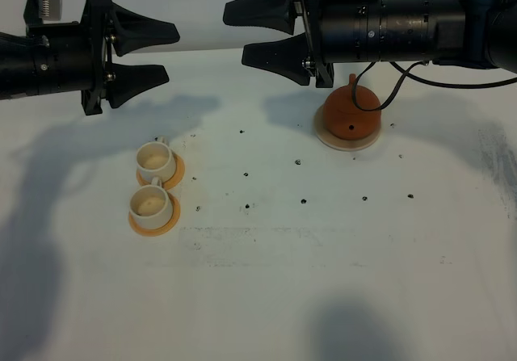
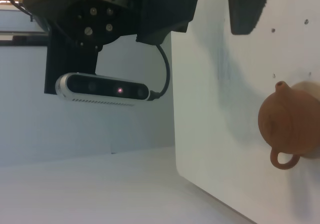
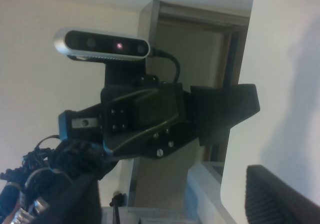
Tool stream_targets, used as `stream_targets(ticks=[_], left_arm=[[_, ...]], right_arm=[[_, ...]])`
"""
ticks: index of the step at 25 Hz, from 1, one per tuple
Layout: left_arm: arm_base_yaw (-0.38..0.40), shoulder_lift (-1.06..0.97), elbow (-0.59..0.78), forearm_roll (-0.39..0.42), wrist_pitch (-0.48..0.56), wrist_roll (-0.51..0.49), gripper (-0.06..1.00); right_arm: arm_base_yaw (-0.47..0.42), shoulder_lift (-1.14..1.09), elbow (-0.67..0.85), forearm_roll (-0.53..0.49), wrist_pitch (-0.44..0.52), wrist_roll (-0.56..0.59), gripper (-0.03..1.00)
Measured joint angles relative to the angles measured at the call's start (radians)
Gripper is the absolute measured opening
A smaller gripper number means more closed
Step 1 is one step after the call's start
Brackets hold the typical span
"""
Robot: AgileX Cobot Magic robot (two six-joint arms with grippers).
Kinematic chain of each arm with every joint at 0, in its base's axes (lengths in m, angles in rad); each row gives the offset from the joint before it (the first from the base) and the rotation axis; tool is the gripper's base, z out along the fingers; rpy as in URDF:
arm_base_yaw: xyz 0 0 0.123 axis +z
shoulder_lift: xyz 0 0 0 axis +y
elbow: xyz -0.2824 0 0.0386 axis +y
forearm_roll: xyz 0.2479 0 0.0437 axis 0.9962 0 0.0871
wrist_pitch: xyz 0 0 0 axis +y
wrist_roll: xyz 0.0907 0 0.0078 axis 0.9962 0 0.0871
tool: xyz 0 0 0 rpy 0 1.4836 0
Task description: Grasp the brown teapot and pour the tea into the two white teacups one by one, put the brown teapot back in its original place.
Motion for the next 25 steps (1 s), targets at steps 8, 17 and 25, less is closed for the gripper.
stream_targets(ticks=[8, 17, 25], left_arm=[[0.000, 0.000, 0.000, 0.000, -0.001, 0.005, 0.63], [0.000, -0.008, -0.078, 0.017, 0.011, 0.313, 0.57], [0.000, -0.162, -0.118, 0.277, -0.141, 0.512, 0.40]], right_arm=[[0.000, 0.000, 0.000, 0.000, 0.000, -0.003, 0.59], [0.000, -0.003, 0.000, 0.006, -0.008, -0.302, 0.57], [-0.017, -0.061, 0.000, -0.067, -0.176, -0.502, 0.51]])
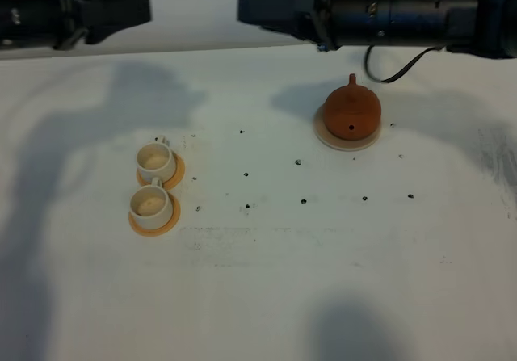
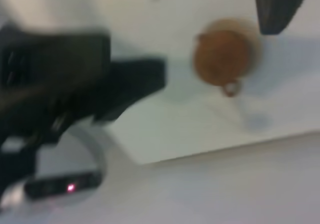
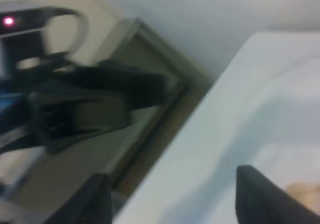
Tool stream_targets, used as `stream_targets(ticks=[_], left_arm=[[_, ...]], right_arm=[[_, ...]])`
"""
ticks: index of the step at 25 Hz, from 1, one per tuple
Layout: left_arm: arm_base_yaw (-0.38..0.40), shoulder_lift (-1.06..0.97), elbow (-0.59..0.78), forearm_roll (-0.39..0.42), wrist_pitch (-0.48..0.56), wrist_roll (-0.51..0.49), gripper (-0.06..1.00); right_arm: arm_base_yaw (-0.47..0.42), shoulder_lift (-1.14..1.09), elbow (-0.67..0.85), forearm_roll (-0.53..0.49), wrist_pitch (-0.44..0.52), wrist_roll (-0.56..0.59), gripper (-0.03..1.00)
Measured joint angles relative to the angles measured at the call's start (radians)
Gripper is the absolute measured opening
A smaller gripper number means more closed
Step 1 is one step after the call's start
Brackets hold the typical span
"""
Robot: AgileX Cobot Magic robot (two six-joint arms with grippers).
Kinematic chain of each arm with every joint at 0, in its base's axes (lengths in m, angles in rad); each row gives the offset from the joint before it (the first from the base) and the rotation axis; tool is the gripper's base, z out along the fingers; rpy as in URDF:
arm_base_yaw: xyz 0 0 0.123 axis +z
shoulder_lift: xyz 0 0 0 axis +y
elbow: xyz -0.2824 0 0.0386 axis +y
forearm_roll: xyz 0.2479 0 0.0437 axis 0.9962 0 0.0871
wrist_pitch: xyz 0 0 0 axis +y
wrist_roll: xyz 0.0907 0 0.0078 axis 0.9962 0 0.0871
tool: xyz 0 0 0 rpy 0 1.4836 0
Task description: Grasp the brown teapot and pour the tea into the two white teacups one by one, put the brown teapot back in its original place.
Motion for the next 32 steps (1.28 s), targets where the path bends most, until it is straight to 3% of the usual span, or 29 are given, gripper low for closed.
stream_targets(ticks=[5, 8, 12, 15, 25, 28, 32], left_arm=[[0.000, -0.098, 0.000, 0.285, -0.103, -0.117, 0.35], [0.000, -0.143, 0.011, 0.469, -0.137, -0.250, 0.31], [0.000, -0.221, 0.114, 0.638, -0.221, -0.399, 0.28], [0.000, -0.296, 0.212, 0.700, -0.275, -0.470, 0.27], [0.000, -0.698, 0.479, 0.738, -0.353, -0.587, 0.27], [0.000, -0.831, 0.532, 0.809, -0.329, -0.682, 0.27], [0.000, -0.987, 0.561, 0.976, -0.254, -0.845, 0.27]], right_arm=[[-0.002, -0.052, 0.000, -0.242, -0.177, 0.040, 0.51], [-0.002, -0.069, 0.000, -0.339, -0.213, 0.107, 0.51], [-0.002, -0.071, 0.000, -0.415, -0.227, 0.164, 0.51], [-0.002, -0.071, 0.000, -0.429, -0.225, 0.190, 0.51], [-0.002, -0.071, -0.028, -0.549, -0.206, 0.281, 0.50], [-0.002, -0.071, -0.073, -0.648, -0.188, 0.360, 0.49], [-0.002, -0.071, -0.132, -0.771, -0.183, 0.480, 0.49]])
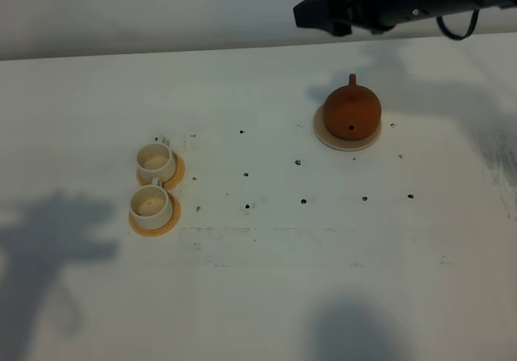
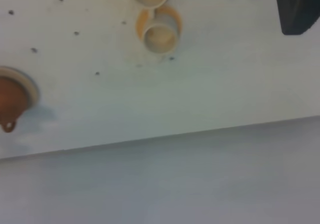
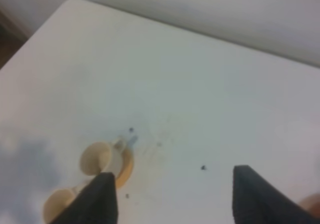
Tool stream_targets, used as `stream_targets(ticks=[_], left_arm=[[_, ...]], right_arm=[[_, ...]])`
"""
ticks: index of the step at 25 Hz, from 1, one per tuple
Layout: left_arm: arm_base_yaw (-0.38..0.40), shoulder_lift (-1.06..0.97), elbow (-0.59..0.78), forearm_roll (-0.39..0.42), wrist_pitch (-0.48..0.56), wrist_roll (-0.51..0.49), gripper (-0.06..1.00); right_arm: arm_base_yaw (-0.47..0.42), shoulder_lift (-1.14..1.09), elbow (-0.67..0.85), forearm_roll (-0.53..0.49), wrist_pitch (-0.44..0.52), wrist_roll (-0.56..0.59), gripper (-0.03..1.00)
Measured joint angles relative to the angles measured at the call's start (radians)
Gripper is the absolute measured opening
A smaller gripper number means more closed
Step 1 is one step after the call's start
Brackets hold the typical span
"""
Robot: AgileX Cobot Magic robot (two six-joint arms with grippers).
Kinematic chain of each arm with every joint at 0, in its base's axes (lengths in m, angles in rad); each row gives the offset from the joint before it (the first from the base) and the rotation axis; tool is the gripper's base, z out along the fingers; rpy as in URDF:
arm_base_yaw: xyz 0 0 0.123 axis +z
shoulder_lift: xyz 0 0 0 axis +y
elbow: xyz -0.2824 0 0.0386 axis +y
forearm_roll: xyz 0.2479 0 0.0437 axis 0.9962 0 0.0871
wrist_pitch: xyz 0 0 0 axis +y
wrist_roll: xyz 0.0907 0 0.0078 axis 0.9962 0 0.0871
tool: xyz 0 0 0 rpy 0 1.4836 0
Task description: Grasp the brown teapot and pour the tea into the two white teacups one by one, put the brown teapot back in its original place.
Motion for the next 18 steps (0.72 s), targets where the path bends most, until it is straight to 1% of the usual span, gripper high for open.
stream_targets(ticks=[2, 4, 6, 10, 14, 18], left_arm=[[0.000, -0.055, 0.002, 0.090, 0.054, -0.092, 0.27], [0.000, -0.106, 0.005, 0.168, 0.121, -0.159, 0.27], [0.000, -0.144, 0.007, 0.208, 0.171, -0.205, 0.27], [0.000, -0.207, 0.007, 0.214, 0.254, -0.227, 0.27], [0.000, -0.283, 0.007, 0.214, 0.353, -0.233, 0.27], [0.000, -0.414, 0.033, 0.223, 0.396, -0.263, 0.27]], right_arm=[[0.000, 0.001, -0.019, -0.025, 0.004, 0.038, 0.49], [0.000, 0.015, -0.037, -0.027, 0.019, 0.064, 0.49], [0.006, 0.044, -0.047, -0.030, 0.026, 0.080, 0.49], [0.041, 0.105, -0.059, -0.040, 0.025, 0.091, 0.49], [0.096, 0.151, -0.098, -0.046, 0.023, 0.093, 0.49], [0.137, 0.182, -0.145, -0.047, 0.023, 0.097, 0.49]])
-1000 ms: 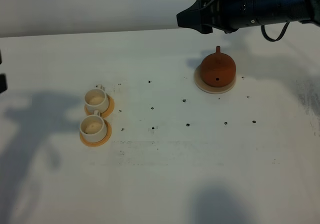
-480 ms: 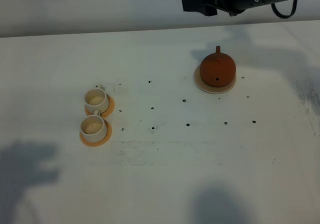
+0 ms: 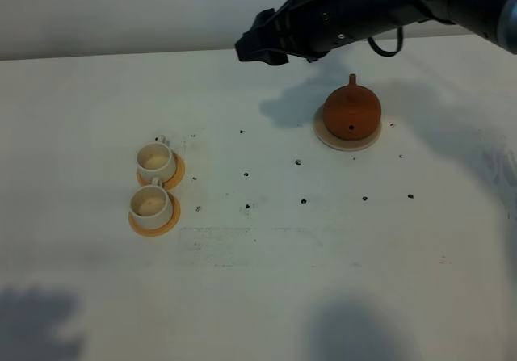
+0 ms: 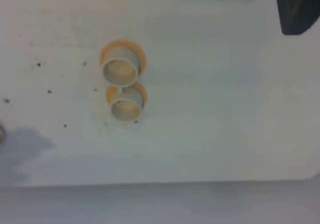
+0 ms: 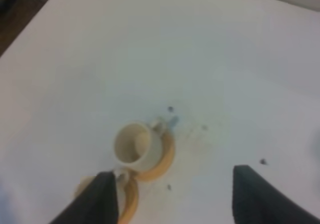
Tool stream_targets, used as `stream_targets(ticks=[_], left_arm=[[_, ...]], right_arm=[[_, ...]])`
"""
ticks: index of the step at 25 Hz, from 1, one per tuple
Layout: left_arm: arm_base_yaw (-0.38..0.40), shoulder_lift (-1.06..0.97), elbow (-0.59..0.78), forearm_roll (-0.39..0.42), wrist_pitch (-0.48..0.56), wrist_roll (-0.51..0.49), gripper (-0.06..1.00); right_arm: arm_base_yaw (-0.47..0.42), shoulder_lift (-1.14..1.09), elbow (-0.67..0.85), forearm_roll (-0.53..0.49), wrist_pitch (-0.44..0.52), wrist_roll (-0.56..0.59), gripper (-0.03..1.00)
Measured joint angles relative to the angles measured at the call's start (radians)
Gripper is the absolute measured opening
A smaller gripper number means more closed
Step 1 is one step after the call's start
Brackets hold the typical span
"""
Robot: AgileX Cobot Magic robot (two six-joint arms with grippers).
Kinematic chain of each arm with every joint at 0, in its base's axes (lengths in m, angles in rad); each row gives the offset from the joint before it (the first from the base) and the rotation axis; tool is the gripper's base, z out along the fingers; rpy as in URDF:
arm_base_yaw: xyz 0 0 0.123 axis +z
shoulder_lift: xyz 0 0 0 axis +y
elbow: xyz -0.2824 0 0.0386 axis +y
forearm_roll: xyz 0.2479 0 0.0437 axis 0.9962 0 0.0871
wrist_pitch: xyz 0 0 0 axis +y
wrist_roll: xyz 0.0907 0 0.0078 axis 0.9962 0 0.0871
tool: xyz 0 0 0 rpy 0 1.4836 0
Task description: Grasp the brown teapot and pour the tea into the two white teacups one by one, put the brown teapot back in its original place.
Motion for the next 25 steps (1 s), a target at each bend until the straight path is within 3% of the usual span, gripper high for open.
stream_targets(ticks=[5, 9, 25], left_arm=[[0.000, -0.182, 0.126, 0.018, 0.011, -0.054, 0.27], [0.000, -0.198, 0.183, 0.016, 0.052, -0.072, 0.27], [0.000, -0.202, 0.222, 0.008, 0.146, -0.073, 0.27]], right_arm=[[0.012, 0.025, -0.014, -0.007, -0.006, 0.023, 0.49], [0.015, 0.041, -0.014, -0.044, -0.011, 0.043, 0.49], [0.041, 0.140, -0.025, -0.092, -0.047, 0.075, 0.49]])
